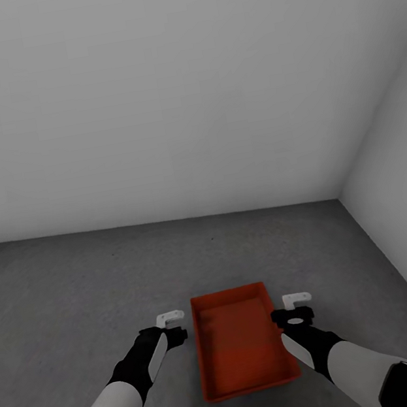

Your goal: Move the two storage containers from the living room to the garage. In the garage, place one container on the floor and stack the other container on top of it (either order is fine).

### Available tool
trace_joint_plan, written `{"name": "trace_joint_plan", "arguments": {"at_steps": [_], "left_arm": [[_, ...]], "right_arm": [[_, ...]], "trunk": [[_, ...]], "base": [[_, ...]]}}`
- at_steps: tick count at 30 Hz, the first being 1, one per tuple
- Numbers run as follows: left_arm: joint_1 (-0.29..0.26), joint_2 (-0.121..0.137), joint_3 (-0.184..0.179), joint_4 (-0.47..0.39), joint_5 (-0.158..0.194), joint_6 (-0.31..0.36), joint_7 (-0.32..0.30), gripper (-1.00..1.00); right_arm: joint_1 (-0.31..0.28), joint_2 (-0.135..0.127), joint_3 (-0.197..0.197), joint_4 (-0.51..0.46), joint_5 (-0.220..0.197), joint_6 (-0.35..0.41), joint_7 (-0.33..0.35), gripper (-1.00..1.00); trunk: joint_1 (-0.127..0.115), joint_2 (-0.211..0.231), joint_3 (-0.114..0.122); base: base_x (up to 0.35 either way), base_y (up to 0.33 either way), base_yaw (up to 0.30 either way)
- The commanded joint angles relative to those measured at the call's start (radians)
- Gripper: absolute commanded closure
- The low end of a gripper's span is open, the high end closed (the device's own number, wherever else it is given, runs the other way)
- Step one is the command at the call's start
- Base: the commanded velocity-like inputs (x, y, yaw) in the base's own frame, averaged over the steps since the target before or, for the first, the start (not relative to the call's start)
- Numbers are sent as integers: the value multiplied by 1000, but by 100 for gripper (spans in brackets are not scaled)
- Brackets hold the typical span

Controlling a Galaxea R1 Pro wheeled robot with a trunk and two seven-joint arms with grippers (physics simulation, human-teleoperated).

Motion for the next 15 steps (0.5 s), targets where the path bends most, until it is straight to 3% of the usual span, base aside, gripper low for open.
{"name": "trace_joint_plan", "arguments": {"at_steps": [1,15], "left_arm": [[0,0,-3,-2,10,4,8,-100],[0,-1,-4,-2,9,0,8,-100]], "right_arm": [[-1,0,8,-1,-9,0,-7,-100],[-1,-3,12,-4,-2,29,-7,-100]], "trunk": [[-4,7,3],[-58,105,46]], "base": [[0,0,0],[0,0,0]]}}
